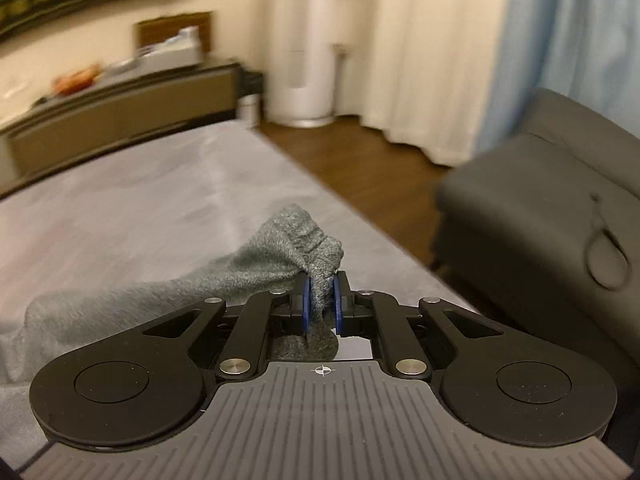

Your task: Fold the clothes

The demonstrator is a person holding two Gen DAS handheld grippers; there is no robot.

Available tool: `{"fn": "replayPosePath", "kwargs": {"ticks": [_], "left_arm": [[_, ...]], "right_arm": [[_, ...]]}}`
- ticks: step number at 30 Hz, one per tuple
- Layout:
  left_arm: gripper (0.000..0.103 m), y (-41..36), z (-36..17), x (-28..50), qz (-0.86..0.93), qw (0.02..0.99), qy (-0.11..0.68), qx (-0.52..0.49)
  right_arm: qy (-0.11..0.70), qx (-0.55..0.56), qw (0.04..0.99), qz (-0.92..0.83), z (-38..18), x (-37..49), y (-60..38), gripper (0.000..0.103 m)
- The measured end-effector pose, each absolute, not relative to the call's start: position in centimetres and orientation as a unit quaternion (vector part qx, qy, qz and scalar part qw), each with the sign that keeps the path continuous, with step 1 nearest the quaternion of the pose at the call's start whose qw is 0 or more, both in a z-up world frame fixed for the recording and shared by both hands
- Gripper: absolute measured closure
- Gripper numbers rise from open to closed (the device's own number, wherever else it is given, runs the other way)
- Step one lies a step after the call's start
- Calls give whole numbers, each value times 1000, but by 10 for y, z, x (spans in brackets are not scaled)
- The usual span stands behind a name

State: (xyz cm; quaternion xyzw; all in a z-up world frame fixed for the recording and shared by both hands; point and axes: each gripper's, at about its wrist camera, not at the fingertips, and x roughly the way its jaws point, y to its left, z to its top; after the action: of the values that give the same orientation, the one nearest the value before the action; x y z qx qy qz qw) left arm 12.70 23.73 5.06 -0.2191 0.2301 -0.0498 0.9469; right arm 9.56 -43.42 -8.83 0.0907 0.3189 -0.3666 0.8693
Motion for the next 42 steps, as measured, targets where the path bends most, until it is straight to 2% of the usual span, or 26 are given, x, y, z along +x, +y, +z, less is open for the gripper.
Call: {"fn": "replayPosePath", "kwargs": {"ticks": [4, 7, 10, 14, 18, 20, 24, 25, 26, 28, 30, 31, 36, 37, 39, 40, 42], "left_arm": [[94, 272, 8, 153, 5, 931, 300, -209], [95, 273, -25, 137, -10, 920, 321, -225], [95, 284, -20, 121, -22, 926, 291, -241], [96, 319, 25, 113, -57, 932, 202, -294], [96, 328, 61, 167, -38, 929, 176, -324], [97, 331, 75, 200, -20, 926, 172, -334], [96, 316, 52, 315, 84, 918, 243, -302], [96, 308, 36, 339, 104, 914, 272, -284], [95, 301, 18, 355, 110, 907, 305, -268], [92, 296, -13, 359, 103, 900, 327, -268], [86, 295, -37, 348, 94, 898, 330, -275], [83, 297, -41, 332, 85, 900, 330, -273], [83, 305, -58, 255, 40, 905, 332, -262], [80, 303, -59, 240, 37, 906, 332, -258], [70, 298, -63, 206, 39, 907, 334, -252], [61, 293, -67, 192, 41, 908, 337, -247], [55, 280, -79, 173, 44, 904, 355, -233]], "right_arm": [[312, 119, 860, -387, -90, 96, -435, 93], [313, 149, 862, -369, -97, 91, -433, 93], [314, 144, 884, -314, -88, 89, -419, 93], [257, 111, 923, -263, -32, 73, -402, 94], [225, 130, 936, -237, 26, 104, -426, 94], [260, 151, 920, -253, 21, 163, -447, 94], [331, 191, 879, -285, 9, 285, -488, 94], [344, 183, 869, -303, -3, 306, -487, 88], [357, 174, 859, -323, -16, 326, -485, 67], [372, 138, 860, -321, -44, 346, -468, 41], [371, 109, 867, -314, -68, 350, -450, 38], [363, 102, 874, -305, -73, 339, -442, 33], [356, 78, 902, -234, -85, 261, -393, 30], [360, 77, 907, -205, -83, 242, -377, 27], [366, 69, 916, -148, -80, 205, -343, 18], [367, 62, 920, -121, -79, 187, -324, 9], [380, 43, 922, -61, -85, 159, -285, 6]]}}
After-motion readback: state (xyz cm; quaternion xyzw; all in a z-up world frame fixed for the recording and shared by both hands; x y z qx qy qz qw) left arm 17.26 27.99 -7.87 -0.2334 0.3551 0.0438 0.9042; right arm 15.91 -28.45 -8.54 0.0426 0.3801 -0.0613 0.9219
